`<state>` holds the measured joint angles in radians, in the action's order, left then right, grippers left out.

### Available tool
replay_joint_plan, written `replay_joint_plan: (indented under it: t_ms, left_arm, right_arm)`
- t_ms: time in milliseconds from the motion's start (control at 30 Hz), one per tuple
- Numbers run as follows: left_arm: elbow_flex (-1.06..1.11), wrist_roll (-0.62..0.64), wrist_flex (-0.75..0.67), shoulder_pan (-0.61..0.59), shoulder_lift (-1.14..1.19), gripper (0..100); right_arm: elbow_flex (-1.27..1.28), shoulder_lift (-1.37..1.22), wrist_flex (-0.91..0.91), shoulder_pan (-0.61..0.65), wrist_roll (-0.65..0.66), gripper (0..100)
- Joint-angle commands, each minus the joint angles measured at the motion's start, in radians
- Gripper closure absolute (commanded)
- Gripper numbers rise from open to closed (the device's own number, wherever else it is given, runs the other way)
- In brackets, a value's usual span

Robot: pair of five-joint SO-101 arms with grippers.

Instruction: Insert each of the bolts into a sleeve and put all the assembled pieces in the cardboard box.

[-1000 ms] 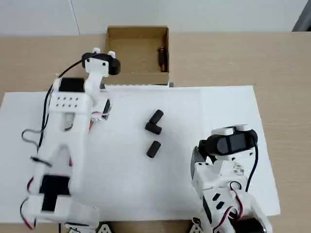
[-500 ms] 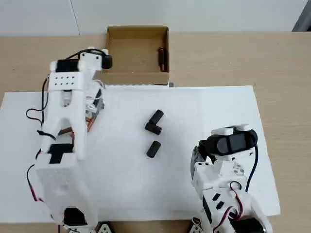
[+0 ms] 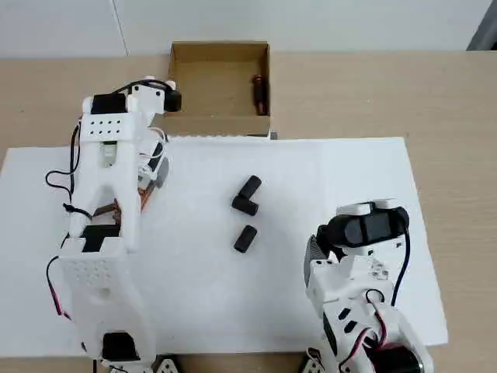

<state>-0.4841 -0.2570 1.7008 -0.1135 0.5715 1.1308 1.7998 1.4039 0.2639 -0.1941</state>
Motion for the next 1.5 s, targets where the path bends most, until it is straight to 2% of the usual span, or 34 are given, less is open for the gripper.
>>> replay_joint_plan:
  t_ms: [0, 500, 767, 1167, 1267, 1467]
  left_arm:
    - [-0.038, -0.017, -0.029, 0.002, -0.009, 86]
    - [-0.134, -0.029, -0.066, -0.002, 0.147, 87]
    - [-0.183, -0.029, -0.06, -0.002, 0.216, 98]
    - [-0.226, 0.0, 0.052, 0.018, 0.209, 100]
    - [-0.239, 0.078, 0.052, 0.018, 0.129, 100]
    - [-0.193, 0.086, 0.051, 0.087, -0.135, 100]
  right_arm:
    - [-0.005, 0.002, -0.024, 0.001, 0.002, 99.6]
    - [-0.005, 0.002, -0.024, 0.001, 0.002, 99.6]
    - [-0.005, 0.002, -0.024, 0.001, 0.002, 99.6]
    - [-0.009, 0.002, -0.024, 0.002, 0.0, 99.6]
    - [-0.009, 0.002, -0.024, 0.002, 0.0, 99.6]
    - [-0.009, 0.002, -0.024, 0.002, 0.0, 99.6]
